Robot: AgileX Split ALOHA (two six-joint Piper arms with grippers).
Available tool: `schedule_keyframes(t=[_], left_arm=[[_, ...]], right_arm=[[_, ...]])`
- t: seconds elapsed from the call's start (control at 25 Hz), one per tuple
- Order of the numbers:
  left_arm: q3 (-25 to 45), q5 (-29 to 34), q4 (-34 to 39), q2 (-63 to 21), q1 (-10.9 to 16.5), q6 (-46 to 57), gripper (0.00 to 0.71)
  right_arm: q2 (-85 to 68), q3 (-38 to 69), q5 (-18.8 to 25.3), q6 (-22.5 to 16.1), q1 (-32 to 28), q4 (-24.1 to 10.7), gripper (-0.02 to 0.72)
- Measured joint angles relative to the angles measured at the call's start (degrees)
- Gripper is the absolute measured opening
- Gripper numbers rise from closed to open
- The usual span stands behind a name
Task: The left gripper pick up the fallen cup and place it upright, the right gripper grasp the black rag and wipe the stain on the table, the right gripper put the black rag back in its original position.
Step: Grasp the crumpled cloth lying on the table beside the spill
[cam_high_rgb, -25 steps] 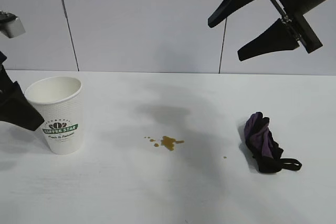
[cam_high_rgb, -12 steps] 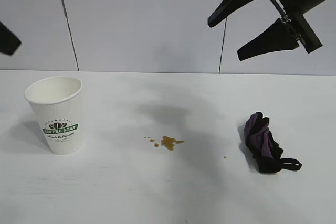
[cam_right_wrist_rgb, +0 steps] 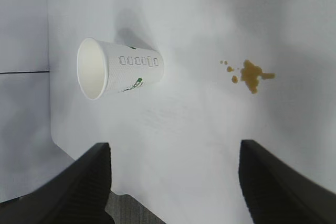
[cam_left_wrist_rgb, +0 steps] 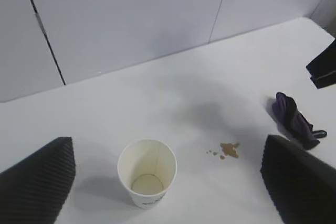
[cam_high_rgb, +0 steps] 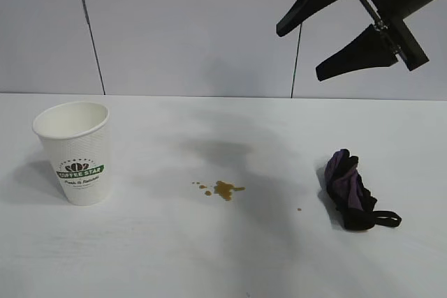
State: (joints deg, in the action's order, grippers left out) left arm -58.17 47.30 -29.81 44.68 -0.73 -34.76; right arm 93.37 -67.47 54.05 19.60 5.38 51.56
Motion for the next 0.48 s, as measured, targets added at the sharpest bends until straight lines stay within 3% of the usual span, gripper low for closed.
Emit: schedule_keyframes(t=[0.28, 0.48], left_arm=[[-0.06, 7.86, 18.92, -15.57, 0.0, 15.46, 0.694], [-0.16, 15.68, 25.88, -25.11, 0.0, 24.34, 0.694]], right_arm=[[0.0, 0.0, 0.0, 0.0, 0.0, 0.0, 0.473], [0.0, 0.0, 0.0, 0.0, 0.0, 0.0, 0.473]])
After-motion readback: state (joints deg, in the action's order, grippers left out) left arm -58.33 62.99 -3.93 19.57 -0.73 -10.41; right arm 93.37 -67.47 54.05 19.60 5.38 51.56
